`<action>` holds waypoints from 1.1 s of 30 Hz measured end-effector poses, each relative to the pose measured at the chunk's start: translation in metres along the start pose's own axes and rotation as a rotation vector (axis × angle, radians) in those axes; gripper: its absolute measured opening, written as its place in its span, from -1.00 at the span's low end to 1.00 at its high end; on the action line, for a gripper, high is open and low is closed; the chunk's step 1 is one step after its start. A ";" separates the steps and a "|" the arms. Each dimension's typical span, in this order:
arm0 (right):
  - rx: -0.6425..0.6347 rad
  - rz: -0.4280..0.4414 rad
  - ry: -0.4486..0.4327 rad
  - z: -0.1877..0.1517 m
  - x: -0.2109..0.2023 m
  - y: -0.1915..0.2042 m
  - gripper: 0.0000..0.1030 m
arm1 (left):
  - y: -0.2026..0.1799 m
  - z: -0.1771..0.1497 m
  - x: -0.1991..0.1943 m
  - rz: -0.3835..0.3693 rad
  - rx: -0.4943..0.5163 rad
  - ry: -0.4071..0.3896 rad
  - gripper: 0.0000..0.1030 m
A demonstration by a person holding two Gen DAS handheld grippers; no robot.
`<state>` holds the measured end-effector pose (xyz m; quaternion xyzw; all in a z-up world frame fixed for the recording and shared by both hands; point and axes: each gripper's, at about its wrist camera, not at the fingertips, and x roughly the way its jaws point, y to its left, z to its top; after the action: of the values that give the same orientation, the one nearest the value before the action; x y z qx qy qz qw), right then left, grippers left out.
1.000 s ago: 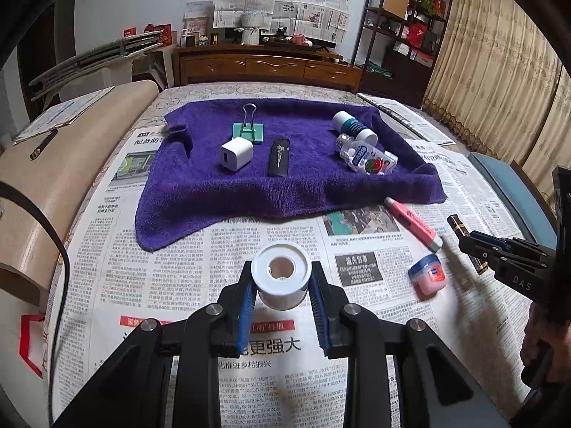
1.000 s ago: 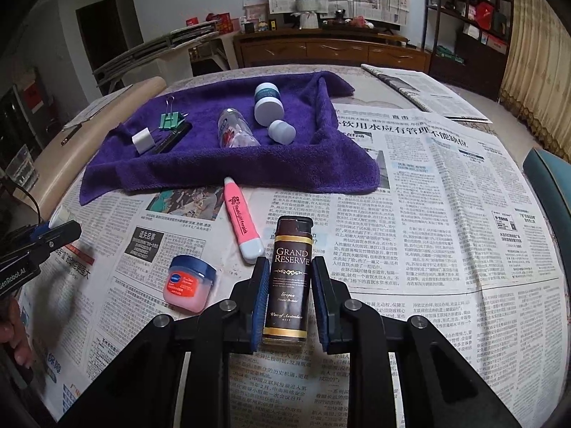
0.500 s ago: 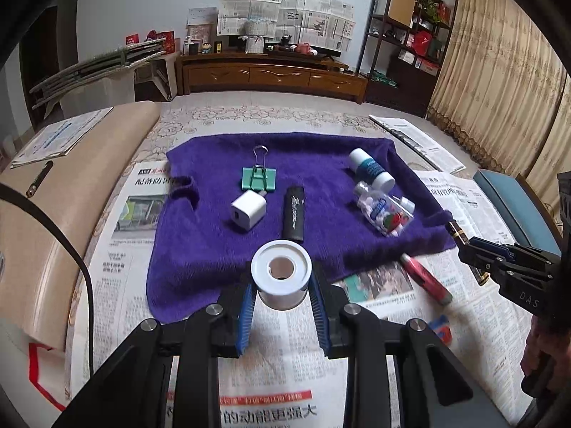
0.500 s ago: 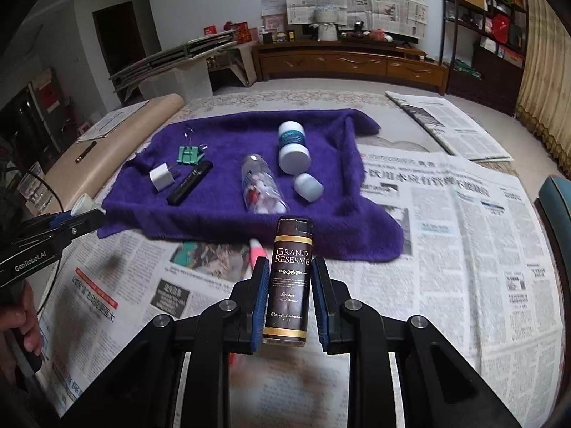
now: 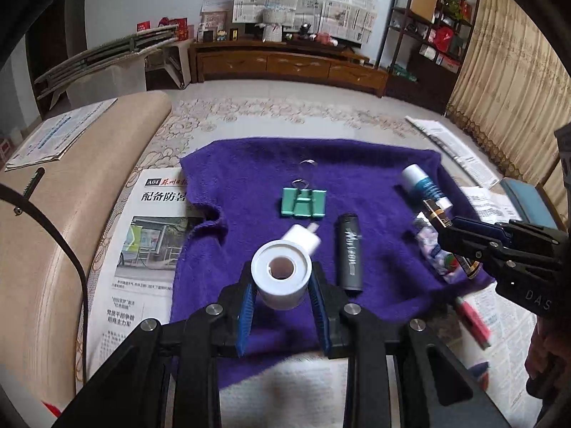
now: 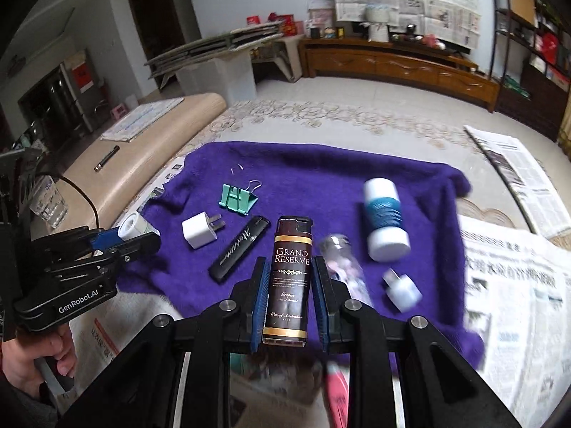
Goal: Organize rigid objects
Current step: 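Carry the tape roll and Grand Reserve bottle onto the towel and release both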
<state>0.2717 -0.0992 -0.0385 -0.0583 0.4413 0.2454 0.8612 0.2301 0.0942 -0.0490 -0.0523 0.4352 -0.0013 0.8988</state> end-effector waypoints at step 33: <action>-0.311 0.034 0.218 0.005 0.074 0.025 -0.50 | -0.006 0.015 0.053 0.049 0.186 0.203 -0.40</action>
<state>0.2997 -0.0484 -0.0915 -0.2096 0.4897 0.3176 0.7845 0.2752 0.0870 -0.0811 0.0423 0.5230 -0.0249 0.8509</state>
